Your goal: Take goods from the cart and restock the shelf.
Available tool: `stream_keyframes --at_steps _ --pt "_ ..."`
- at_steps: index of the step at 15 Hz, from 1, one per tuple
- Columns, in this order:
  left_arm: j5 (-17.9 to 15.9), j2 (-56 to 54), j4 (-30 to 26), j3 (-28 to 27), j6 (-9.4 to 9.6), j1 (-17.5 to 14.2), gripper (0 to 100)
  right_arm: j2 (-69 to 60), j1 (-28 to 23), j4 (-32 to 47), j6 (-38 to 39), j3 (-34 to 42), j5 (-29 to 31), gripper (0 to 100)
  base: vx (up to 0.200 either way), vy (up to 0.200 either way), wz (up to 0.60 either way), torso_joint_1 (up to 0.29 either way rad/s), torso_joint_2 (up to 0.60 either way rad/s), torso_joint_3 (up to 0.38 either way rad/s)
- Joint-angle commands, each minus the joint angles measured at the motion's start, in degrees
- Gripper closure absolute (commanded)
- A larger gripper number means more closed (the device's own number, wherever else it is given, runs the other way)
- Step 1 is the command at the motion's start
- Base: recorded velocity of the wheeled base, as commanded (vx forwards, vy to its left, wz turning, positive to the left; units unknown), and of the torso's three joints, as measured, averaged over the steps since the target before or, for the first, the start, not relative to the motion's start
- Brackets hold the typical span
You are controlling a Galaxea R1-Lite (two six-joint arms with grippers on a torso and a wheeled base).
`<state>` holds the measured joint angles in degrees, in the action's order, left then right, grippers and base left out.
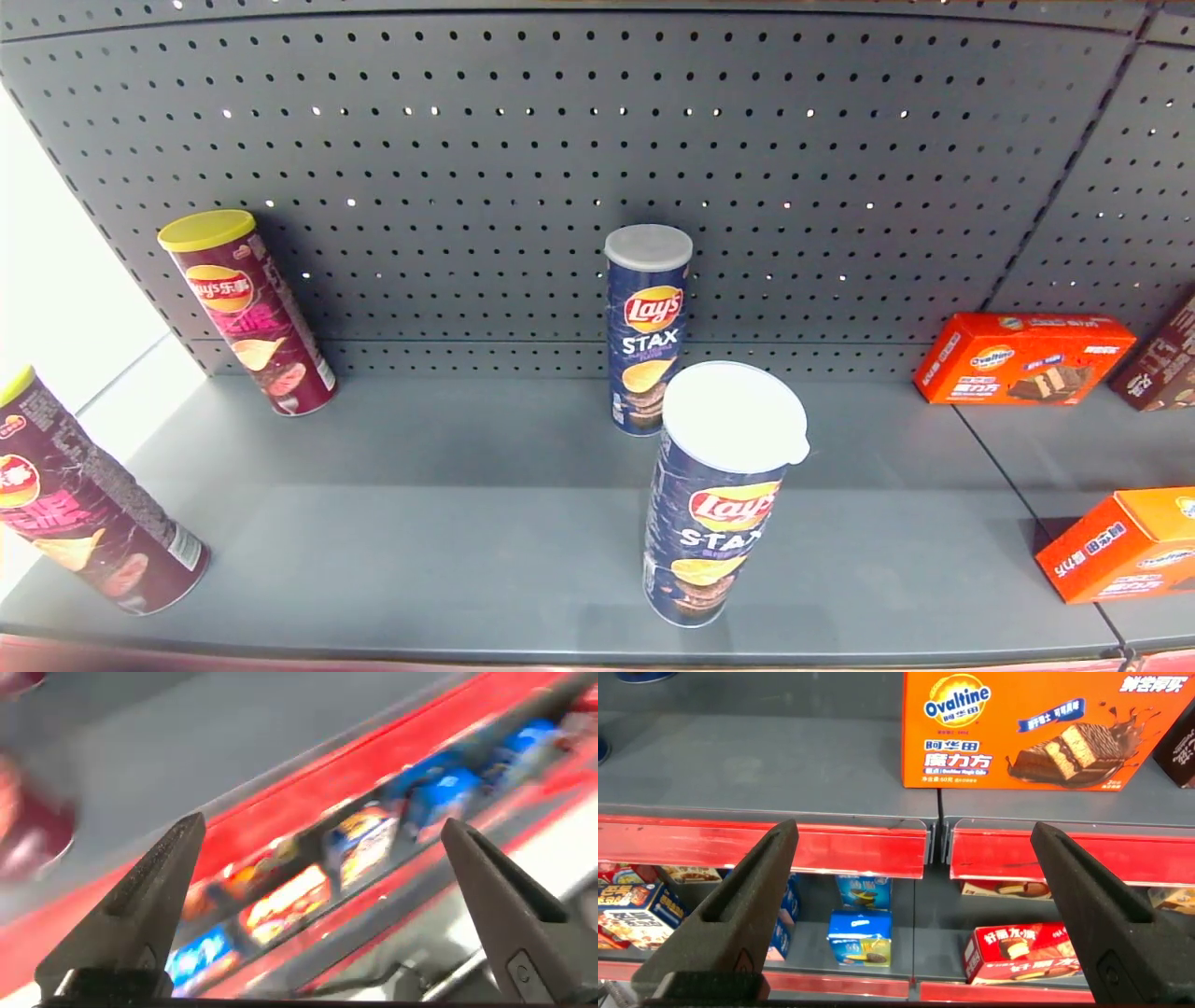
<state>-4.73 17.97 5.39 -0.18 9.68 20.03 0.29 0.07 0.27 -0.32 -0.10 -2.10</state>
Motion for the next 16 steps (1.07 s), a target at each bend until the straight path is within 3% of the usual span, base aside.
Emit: stream_keyframes --at_steps 1,2,3,4,8,13,14,15,16 --pt "-2.13 -8.83 -1.52 0.18 -0.28 -13.0 0 -0.03 0.01 0.0 -0.03 0.01 -0.01 0 0.0 0.0 0.0 0.0 0.0 0.0" --pt "-2.13 -13.13 -1.52 0.18 -1.59 -18.27 0 -0.03 0.01 0.0 -0.03 0.01 -0.01 0 0.0 0.0 0.0 0.0 0.0 0.0" --pt "-2.04 -17.79 -1.52 0.18 -4.41 -20.03 0 -0.03 0.01 0.0 -0.03 0.01 -0.01 0 0.0 0.0 0.0 0.0 0.0 0.0" --pt "-2.04 -17.97 -1.52 0.18 -5.46 -20.03 0 -0.03 0.01 0.0 -0.03 0.01 -0.01 0 0.0 0.0 0.0 0.0 0.0 0.0" --pt "-2.3 -17.62 -1.61 0.18 -4.05 -20.03 0 -0.03 0.01 0.0 -0.03 0.01 -0.01 0 0.0 0.0 0.0 0.0 0.0 0.0" --pt "-2.13 -17.62 -1.61 0.18 -5.11 -20.03 0 -0.03 0.01 0.0 -0.03 0.01 -0.01 0 0.0 0.0 0.0 0.0 0.0 0.0" --pt "-0.98 -17.71 -1.61 0.18 -8.54 -20.12 0 -0.03 0.01 0.0 -0.03 0.01 -0.01 0 0.0 0.0 0.0 0.0 0.0 0.0" --pt "0.07 -17.62 -1.96 0.18 -8.62 -20.12 0 -0.03 0.01 0.0 -0.03 0.01 -0.01 0 0.0 0.0 0.0 0.0 0.0 0.0" --pt "11.59 -17.62 -5.04 0.18 -9.33 -20.2 0 -0.03 0.01 0.0 -0.03 0.01 -0.01 0 0.0 0.0 0.0 0.0 0.0 0.0"
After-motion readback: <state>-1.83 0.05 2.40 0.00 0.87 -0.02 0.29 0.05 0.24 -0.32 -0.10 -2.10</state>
